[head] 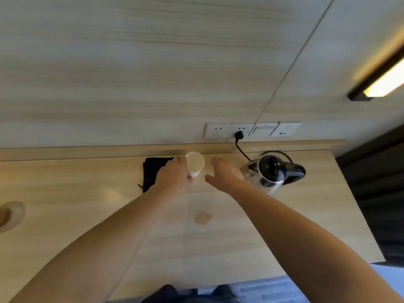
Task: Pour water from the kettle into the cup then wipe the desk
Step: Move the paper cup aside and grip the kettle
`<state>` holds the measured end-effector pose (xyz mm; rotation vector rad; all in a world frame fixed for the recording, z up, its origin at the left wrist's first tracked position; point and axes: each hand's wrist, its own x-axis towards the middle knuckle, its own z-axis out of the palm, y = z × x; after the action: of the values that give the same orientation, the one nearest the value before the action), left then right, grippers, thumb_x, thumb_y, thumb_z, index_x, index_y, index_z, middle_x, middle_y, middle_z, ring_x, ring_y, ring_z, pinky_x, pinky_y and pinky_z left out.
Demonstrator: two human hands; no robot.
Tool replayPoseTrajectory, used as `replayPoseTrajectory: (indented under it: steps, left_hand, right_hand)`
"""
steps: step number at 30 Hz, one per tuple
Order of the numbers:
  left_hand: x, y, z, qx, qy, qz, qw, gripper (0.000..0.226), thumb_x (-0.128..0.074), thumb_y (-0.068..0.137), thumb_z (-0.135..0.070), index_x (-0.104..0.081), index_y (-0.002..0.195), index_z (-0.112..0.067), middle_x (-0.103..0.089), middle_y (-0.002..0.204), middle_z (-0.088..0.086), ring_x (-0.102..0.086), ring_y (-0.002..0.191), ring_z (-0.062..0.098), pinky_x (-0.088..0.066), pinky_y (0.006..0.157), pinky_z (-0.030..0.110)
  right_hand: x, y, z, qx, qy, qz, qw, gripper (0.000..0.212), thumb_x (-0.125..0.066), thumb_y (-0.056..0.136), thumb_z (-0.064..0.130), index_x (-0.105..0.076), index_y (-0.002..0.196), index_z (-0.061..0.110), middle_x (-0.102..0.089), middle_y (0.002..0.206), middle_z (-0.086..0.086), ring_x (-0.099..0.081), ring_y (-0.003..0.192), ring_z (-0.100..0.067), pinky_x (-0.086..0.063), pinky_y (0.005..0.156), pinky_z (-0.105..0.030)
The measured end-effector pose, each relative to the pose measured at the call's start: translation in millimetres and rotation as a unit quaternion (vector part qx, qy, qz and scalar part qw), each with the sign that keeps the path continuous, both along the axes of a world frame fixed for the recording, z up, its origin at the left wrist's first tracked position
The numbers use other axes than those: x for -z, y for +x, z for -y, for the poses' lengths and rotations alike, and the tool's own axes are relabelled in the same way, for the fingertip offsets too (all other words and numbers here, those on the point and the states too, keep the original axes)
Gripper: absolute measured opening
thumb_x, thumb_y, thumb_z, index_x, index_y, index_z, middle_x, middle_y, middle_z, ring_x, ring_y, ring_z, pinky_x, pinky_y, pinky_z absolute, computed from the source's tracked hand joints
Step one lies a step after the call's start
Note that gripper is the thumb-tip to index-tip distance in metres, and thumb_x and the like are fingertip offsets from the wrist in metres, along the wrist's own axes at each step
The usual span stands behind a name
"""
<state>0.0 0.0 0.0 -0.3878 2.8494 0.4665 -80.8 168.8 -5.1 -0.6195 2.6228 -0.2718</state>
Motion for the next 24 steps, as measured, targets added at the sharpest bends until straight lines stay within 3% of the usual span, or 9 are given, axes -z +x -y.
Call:
replayPoseTrajectory:
  steps: [3, 7, 14, 19, 24]
  left_hand:
    - [10, -19, 9, -0.028, 0.035, 0.021, 0.999, 0.067, -0.075, 0.09, -0.033, -0.045, 0.145, -0.008, -0.06, 0.132, 0.013, -0.06, 0.118, 0.032, -0.054, 0.082, 0.042]
    - [23, -37, 11, -0.031, 0.065, 0.058, 0.996, 0.083, -0.085, 0.083, -0.03, -0.04, 0.15, -0.009, -0.058, 0.135, 0.012, -0.059, 0.122, 0.032, -0.056, 0.09, 0.044]
    - [37, -41, 6, -0.069, 0.106, 0.019, 0.992, 0.073, -0.083, 0.081, -0.024, -0.047, 0.145, -0.017, -0.065, 0.129, 0.007, -0.061, 0.118, 0.03, -0.057, 0.087, 0.046]
    - [32, -19, -6, -0.09, 0.109, -0.002, 0.99, 0.076, -0.091, 0.076, -0.028, -0.052, 0.14, -0.016, -0.065, 0.128, 0.005, -0.062, 0.118, 0.029, -0.058, 0.089, 0.046]
    - [29, 21, -30, -0.1, 0.113, 0.01, 0.989, 0.078, -0.094, 0.073, -0.031, -0.054, 0.138, -0.018, -0.067, 0.125, 0.004, -0.066, 0.113, 0.026, -0.061, 0.09, 0.045]
  right_hand:
    - [7, -17, 14, 0.011, -0.009, 0.044, 0.999, 0.07, -0.077, 0.089, 0.039, -0.044, 0.145, 0.014, -0.06, 0.132, -0.008, -0.062, 0.114, -0.031, -0.055, 0.077, -0.044]
    - [19, -31, 29, 0.008, -0.022, 0.083, 0.996, 0.077, -0.085, 0.082, 0.032, -0.045, 0.146, 0.016, -0.061, 0.131, -0.007, -0.062, 0.116, -0.029, -0.057, 0.084, -0.044]
    - [32, -42, 34, -0.026, -0.061, 0.091, 0.994, 0.07, -0.085, 0.081, 0.03, -0.048, 0.137, 0.014, -0.065, 0.119, -0.007, -0.064, 0.103, -0.03, -0.045, 0.069, -0.035]
    - [21, -31, 20, -0.057, -0.066, 0.092, 0.992, 0.062, -0.087, 0.078, 0.034, -0.051, 0.125, 0.015, -0.066, 0.112, -0.005, -0.064, 0.096, -0.029, -0.056, 0.074, -0.043]
    - [19, 1, -5, -0.107, -0.054, 0.077, 0.99, 0.065, -0.087, 0.078, 0.041, -0.049, 0.127, 0.019, -0.066, 0.112, -0.001, -0.065, 0.095, -0.024, -0.06, 0.076, -0.047]
